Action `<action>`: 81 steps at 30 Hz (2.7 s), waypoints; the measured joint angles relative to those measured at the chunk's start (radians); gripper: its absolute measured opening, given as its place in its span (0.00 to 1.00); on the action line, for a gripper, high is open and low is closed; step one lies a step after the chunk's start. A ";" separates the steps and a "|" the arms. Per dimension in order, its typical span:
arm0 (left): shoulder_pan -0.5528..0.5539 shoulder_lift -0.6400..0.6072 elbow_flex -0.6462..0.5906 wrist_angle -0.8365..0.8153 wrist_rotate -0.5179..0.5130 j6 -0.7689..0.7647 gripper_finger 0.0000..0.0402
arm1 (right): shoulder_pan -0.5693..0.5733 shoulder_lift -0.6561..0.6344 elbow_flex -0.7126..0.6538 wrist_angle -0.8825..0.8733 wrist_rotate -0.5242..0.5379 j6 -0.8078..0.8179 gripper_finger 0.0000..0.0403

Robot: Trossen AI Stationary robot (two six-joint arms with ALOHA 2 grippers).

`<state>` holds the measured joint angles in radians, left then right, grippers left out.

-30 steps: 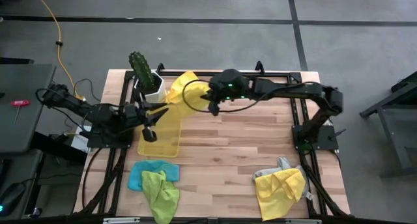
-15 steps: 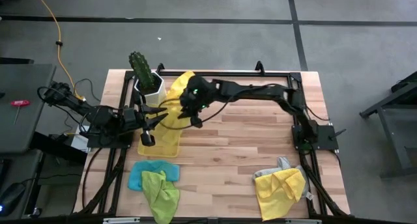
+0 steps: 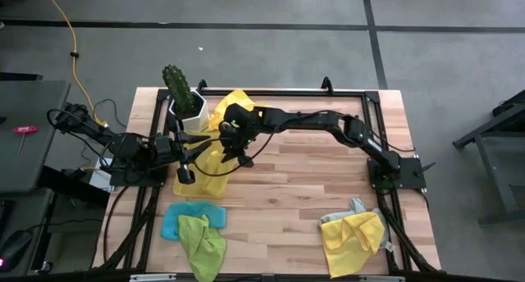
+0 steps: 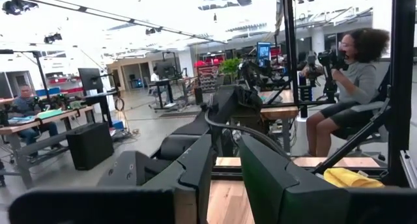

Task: Fold microfiber towels
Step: Put the folded yellow microfiber towel into the yellow bin

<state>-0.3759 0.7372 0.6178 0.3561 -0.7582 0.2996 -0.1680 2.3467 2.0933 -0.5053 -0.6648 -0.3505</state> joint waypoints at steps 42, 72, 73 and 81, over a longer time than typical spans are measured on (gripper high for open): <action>0.000 0.000 0.000 0.001 0.000 0.000 0.18 | 0.018 0.094 0.000 0.144 0.234 -0.051 0.07; 0.000 0.000 0.001 -0.034 -0.002 0.000 0.18 | -0.045 0.012 -0.001 0.097 0.510 -0.046 0.47; 0.000 0.000 0.001 -0.039 -0.003 0.001 0.18 | -0.053 -0.001 -0.001 0.049 0.509 -0.051 0.47; 0.000 0.000 0.001 -0.074 -0.005 -0.029 0.18 | -0.124 -0.076 -0.032 -0.229 0.488 -0.025 0.47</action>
<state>-0.3759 0.7376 0.6189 0.2825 -0.7636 0.2711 -0.2921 2.2705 2.0612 -0.7343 -0.1770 -0.3752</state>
